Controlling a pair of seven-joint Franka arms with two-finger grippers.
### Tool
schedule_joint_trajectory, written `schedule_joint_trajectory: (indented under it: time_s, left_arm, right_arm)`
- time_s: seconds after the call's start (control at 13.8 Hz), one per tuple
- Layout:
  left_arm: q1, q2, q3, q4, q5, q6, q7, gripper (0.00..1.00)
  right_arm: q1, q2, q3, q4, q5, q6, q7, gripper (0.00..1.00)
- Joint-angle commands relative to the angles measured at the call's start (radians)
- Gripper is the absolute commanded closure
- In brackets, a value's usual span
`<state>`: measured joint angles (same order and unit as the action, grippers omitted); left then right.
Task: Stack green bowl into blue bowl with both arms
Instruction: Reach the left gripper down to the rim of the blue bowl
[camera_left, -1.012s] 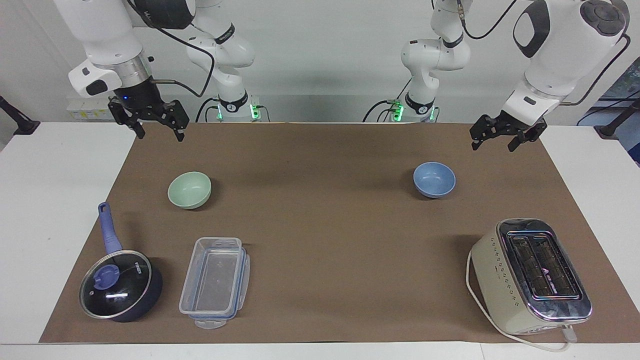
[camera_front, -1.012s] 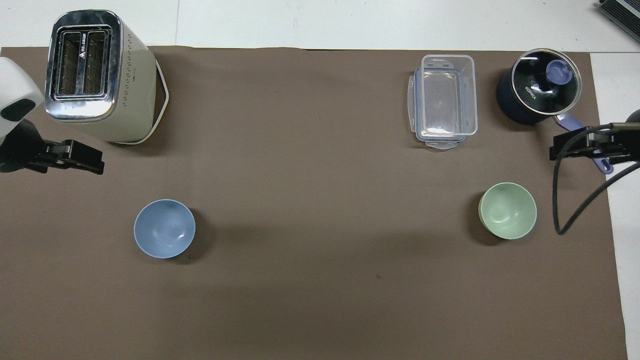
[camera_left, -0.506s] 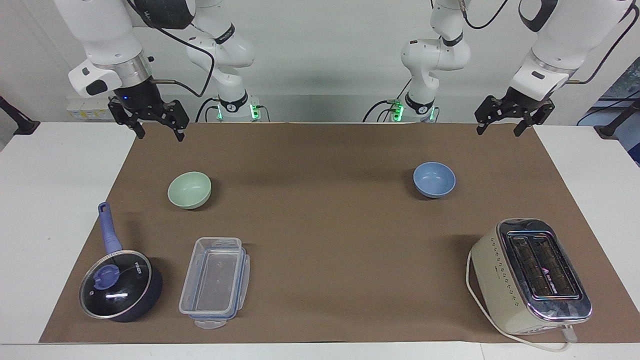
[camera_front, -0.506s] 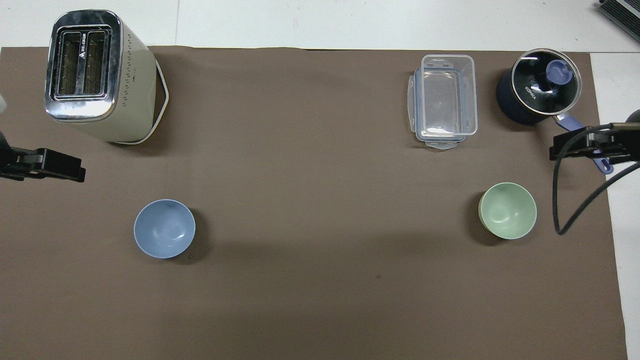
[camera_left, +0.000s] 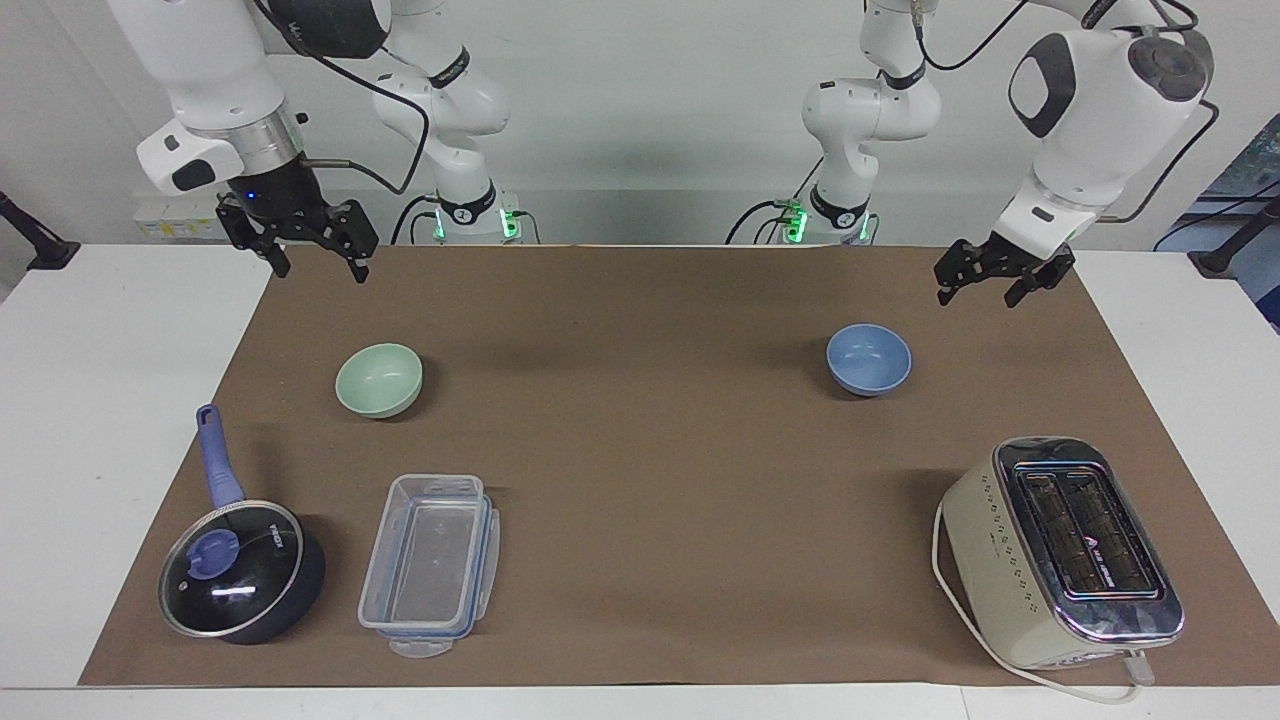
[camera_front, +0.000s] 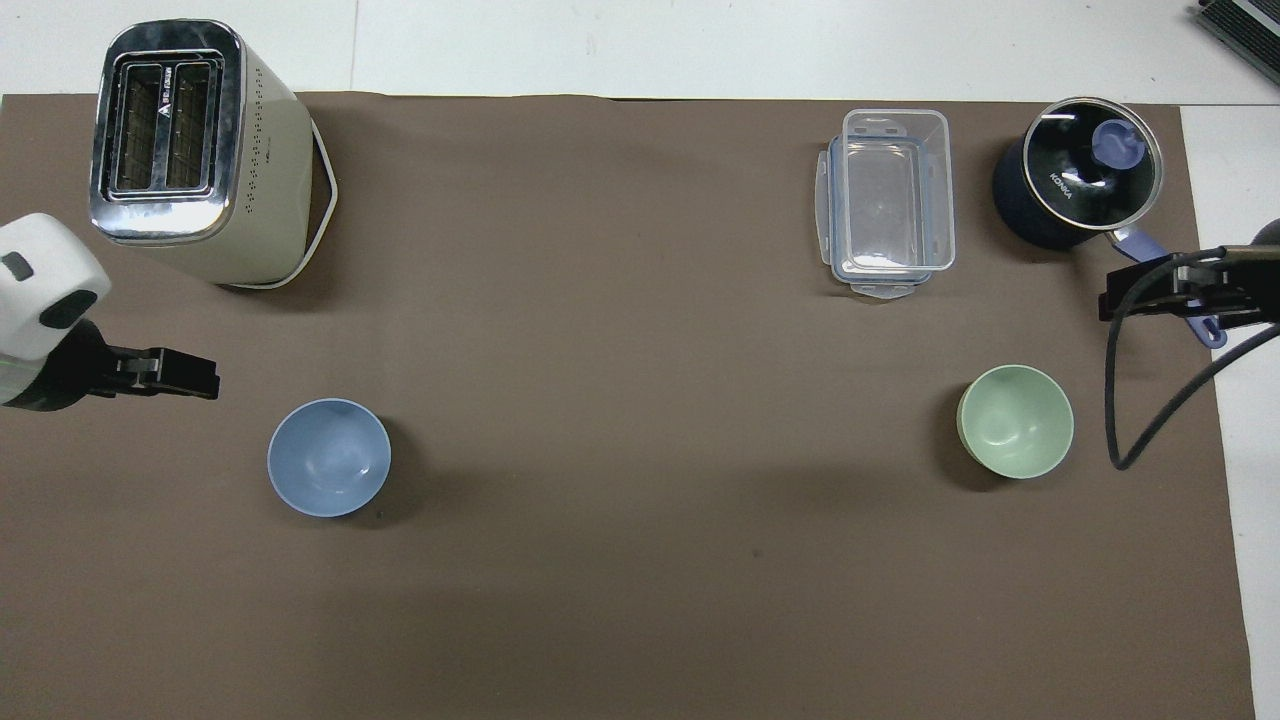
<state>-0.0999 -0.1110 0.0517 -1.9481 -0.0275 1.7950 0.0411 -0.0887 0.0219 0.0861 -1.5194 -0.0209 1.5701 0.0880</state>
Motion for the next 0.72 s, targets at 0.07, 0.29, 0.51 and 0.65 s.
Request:
schedule_joint_trajectory:
  time_s: [0.07, 0.29, 0.51, 0.65]
  left_arm:
    - [-0.010, -0.067, -0.006, -0.205, 0.004, 0.150, 0.014, 0.00]
    - [-0.037, -0.078, -0.007, -0.352, 0.004, 0.301, 0.010, 0.00]
    - [-0.060, -0.059, -0.007, -0.474, 0.004, 0.455, 0.007, 0.00]
    - [-0.063, -0.046, -0.007, -0.543, 0.004, 0.555, 0.006, 0.00]
  right_arm:
    - [-0.013, -0.007, 0.006, -0.010, 0.002, 0.005, -0.025, 0.00]
    - [-0.013, -0.007, 0.006, -0.010, 0.002, 0.005, -0.025, 0.00]
    - [-0.014, -0.007, 0.006, -0.011, 0.002, -0.004, -0.025, 0.00]
    - [-0.014, -0.007, 0.006, -0.010, 0.002, 0.002, -0.025, 0.00]
